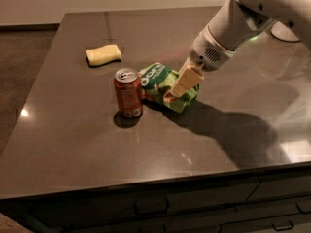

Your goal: Move green rice chip bag near coke can

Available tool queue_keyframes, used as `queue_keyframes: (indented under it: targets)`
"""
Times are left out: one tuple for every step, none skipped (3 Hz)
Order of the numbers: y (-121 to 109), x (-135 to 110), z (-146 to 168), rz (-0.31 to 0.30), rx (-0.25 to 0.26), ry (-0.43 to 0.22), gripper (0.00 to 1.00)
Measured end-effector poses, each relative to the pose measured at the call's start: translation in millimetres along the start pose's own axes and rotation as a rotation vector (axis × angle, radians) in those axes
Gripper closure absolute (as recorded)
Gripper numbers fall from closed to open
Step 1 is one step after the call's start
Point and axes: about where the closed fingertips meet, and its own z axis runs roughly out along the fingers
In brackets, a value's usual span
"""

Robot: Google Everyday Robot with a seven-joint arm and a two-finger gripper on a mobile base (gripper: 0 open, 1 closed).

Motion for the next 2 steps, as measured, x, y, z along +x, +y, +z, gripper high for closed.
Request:
queue_keyframes:
  targets:
    - [0.3, -0.6, 1.4, -0.001, -0.002, 0.0, 0.0]
    - [0.4, -0.6, 1.4, -0.001, -0.002, 0.0, 0.0]
